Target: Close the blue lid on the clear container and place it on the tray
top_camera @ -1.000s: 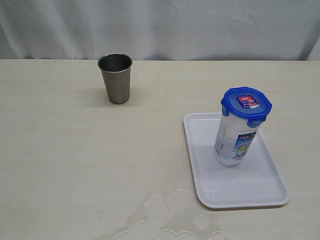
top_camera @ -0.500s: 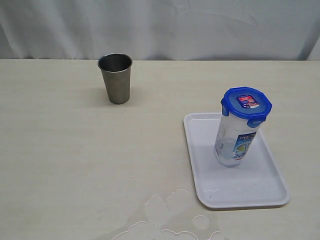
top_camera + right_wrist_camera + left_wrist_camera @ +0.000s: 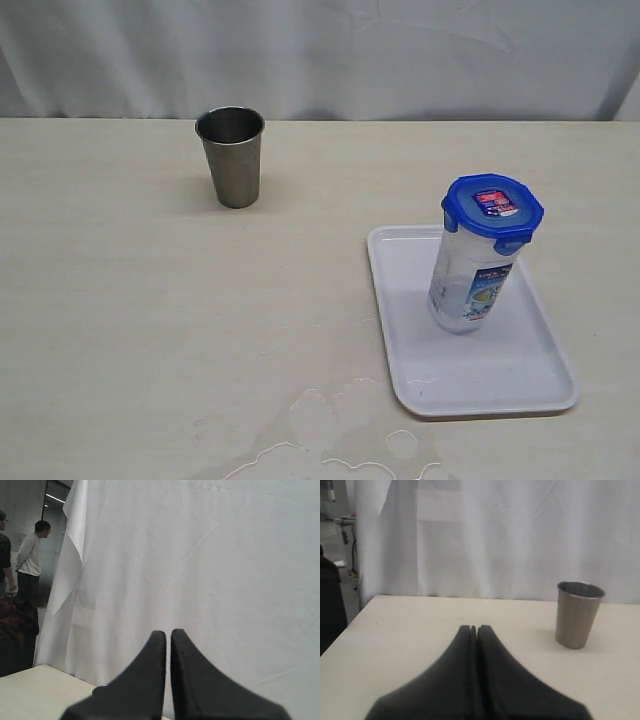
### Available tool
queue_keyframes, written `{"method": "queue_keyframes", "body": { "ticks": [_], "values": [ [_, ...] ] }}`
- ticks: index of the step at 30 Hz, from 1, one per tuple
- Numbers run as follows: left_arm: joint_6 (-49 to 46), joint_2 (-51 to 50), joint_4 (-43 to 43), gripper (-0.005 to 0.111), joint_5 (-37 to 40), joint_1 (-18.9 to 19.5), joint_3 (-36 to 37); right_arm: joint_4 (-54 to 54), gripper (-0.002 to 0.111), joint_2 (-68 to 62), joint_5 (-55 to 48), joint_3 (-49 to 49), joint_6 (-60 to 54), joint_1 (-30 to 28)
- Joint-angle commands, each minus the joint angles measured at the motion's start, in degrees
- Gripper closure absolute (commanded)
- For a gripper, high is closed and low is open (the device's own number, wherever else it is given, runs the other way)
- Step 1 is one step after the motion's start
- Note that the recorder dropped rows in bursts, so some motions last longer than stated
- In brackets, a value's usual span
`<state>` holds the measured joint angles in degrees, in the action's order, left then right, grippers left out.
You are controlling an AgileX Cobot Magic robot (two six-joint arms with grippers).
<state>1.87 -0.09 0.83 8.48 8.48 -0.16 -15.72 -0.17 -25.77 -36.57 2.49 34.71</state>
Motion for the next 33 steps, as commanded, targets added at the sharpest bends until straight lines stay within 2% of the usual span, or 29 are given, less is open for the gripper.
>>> {"method": "queue_keyframes", "body": {
  "ticks": [1, 10, 33],
  "values": [
    [-0.51, 0.09, 1.63, 0.107, 3.70, 1.55, 0.16, 0.03, 0.104, 0.17, 0.11, 0.23, -0.16, 0.07],
    [-2.21, 0.09, 1.51, 0.107, 8.81, 1.55, 0.16, 0.03, 0.104, 0.17, 0.11, 0.23, -0.16, 0.07],
    [-2.21, 0.09, 1.51, 0.107, 9.02, 1.46, 0.16, 0.03, 0.104, 0.17, 0.11, 0.23, -0.16, 0.07]
  ]
}}
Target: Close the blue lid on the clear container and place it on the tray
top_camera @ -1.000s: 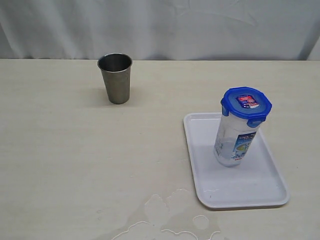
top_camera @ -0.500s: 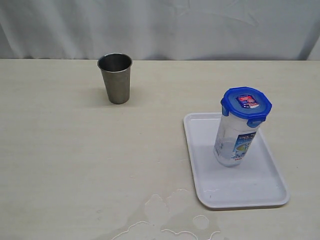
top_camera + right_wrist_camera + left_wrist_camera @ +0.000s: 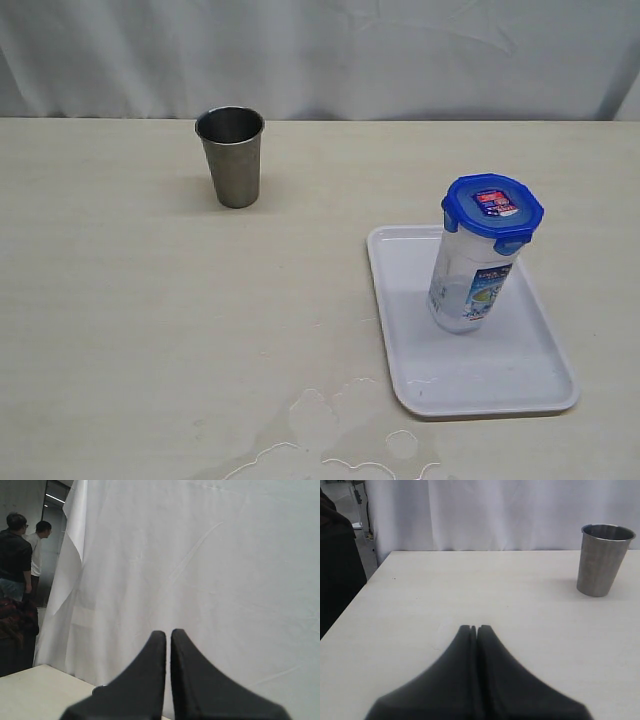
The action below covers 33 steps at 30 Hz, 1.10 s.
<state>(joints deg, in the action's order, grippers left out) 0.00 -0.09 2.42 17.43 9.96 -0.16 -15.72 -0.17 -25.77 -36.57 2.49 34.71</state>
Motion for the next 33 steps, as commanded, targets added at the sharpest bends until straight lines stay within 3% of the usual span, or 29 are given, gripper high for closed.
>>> {"method": "queue_keyframes", "body": {
  "ticks": [1, 23, 33],
  "values": [
    [-0.35, 0.09, -0.08, 0.107, 0.07, -0.02, 0.16, 0.03, 0.104, 0.17, 0.11, 0.23, -0.16, 0.07],
    [-0.35, 0.09, -0.08, 0.107, 0.07, -0.02, 0.16, 0.03, 0.104, 0.17, 0.12, 0.23, -0.16, -0.65],
    [-0.35, 0.09, -0.08, 0.107, 0.07, -0.02, 0.16, -0.13, 0.104, 0.17, 3.87, 0.81, -2.88, -14.31]
  ]
}}
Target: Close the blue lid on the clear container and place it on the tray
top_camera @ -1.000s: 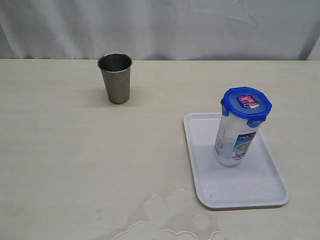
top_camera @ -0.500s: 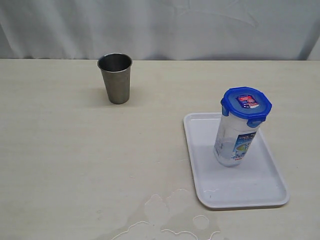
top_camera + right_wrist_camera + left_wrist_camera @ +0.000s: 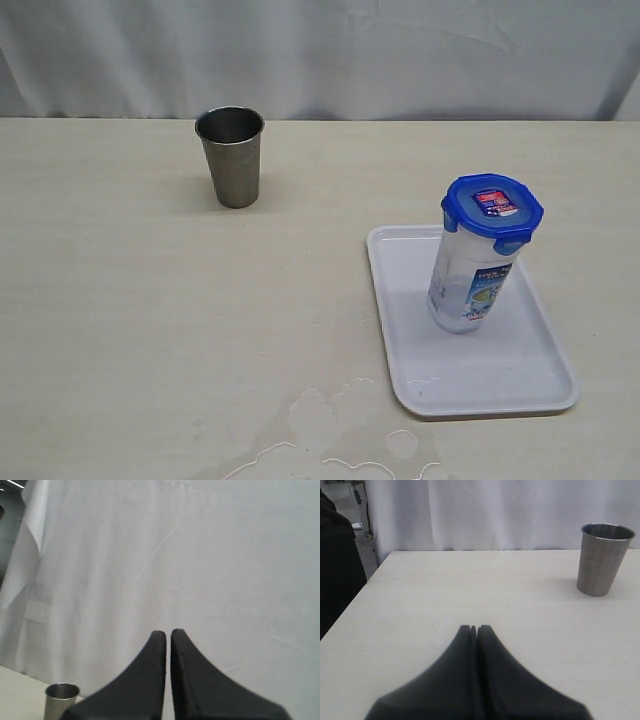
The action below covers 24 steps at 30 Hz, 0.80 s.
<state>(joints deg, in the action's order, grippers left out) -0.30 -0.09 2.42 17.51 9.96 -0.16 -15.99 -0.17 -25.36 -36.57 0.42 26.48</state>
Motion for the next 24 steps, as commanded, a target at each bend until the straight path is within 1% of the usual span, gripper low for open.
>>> {"method": "queue_keyframes", "body": {
  "ticks": [1, 4, 6, 8, 10, 13, 18, 19, 24],
  "values": [
    [-0.05, 0.09, -0.08, 0.107, -0.01, -0.02, 0.16, 0.14, 0.104, 0.17, 5.85, 1.52, -0.82, -8.29],
    [-0.05, 0.09, -0.08, 0.107, -0.01, -0.02, 0.16, 0.87, 0.104, 0.17, 15.31, 4.46, -0.82, -14.70],
    [-0.05, 0.09, -0.08, 0.107, -0.01, -0.02, 0.16, 3.69, 0.104, 0.17, 20.61, 6.96, -0.82, -18.70],
    [-0.05, 0.09, -0.08, 0.107, -0.01, -0.02, 0.16, 7.25, 0.104, 0.17, 25.36, 9.71, -0.82, -21.70],
    [-0.05, 0.09, -0.08, 0.107, -0.01, -0.02, 0.16, 9.68, 0.104, 0.17, 29.05, 12.56, -0.82, -23.41],
    [-0.05, 0.09, -0.08, 0.107, -0.01, -0.02, 0.16, 11.58, 0.104, 0.17, 31.79, 17.05, -0.42, -24.42],
    [-0.05, 0.09, -0.08, 0.107, -0.01, -0.02, 0.16, 11.97, 0.104, 0.17, 31.16, 24.77, -0.42, -24.42],
    [-0.05, 0.09, -0.08, 0.107, -0.01, -0.02, 0.16, 12.43, 0.104, 0.17, 31.16, 27.83, -0.42, -24.31],
    [-0.05, 0.09, -0.08, 0.107, -0.01, -0.02, 0.16, 12.58, 0.104, 0.17, 31.16, 36.57, 0.82, -24.31]
  ]
}}
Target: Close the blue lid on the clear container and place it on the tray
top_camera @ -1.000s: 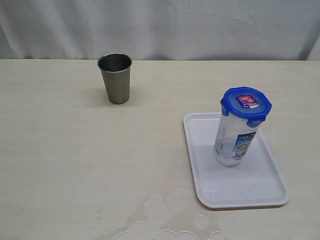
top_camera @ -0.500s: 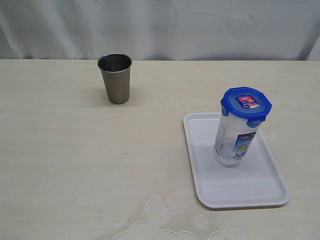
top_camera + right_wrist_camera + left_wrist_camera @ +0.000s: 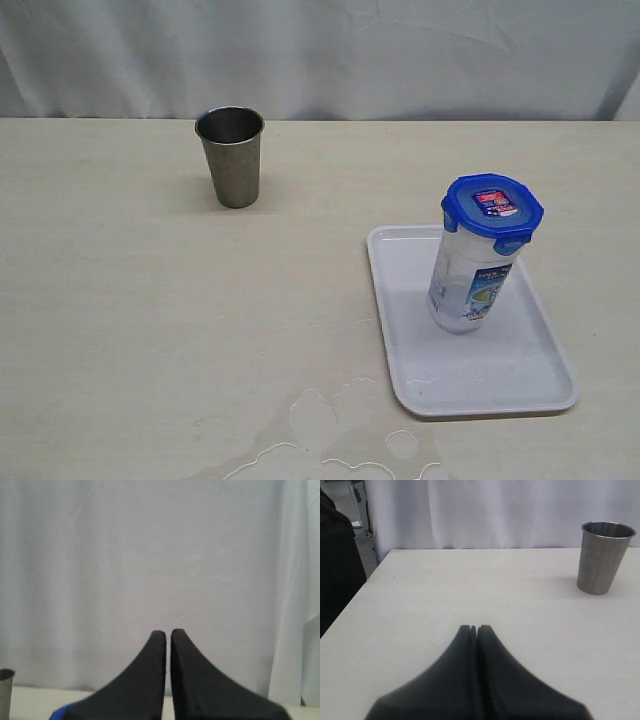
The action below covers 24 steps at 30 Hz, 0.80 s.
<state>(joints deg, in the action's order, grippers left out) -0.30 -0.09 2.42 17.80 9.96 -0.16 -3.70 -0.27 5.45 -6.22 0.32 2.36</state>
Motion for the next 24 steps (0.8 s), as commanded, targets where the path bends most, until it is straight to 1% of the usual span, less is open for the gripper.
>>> {"method": "queue_keyframes", "body": {
  "ticks": [1, 2, 7, 12, 24],
  "values": [
    [-0.05, 0.09, -0.08, 0.107, -0.31, -0.02, 0.16, 0.29, 0.104, 0.27, -2.91, 6.22, 0.93, -0.19],
    [-0.05, 0.09, -0.08, 0.107, -0.31, -0.02, 0.16, 0.29, 0.104, 0.27, -6.57, 6.22, 0.93, -0.19],
    [-0.05, 0.09, -0.08, 0.107, -0.31, -0.02, 0.16, 0.29, 0.104, 0.27, -17.56, 6.22, 1.70, -0.19],
    [-0.05, 0.09, -0.08, 0.107, -0.31, -0.02, 0.16, 0.29, 0.104, 0.27, -24.92, 6.22, 2.10, -0.19],
    [-0.05, 0.09, -0.08, 0.107, -0.31, -0.02, 0.16, 0.29, 0.104, 0.27, -25.19, 6.22, 2.10, -0.19]
  ]
}}
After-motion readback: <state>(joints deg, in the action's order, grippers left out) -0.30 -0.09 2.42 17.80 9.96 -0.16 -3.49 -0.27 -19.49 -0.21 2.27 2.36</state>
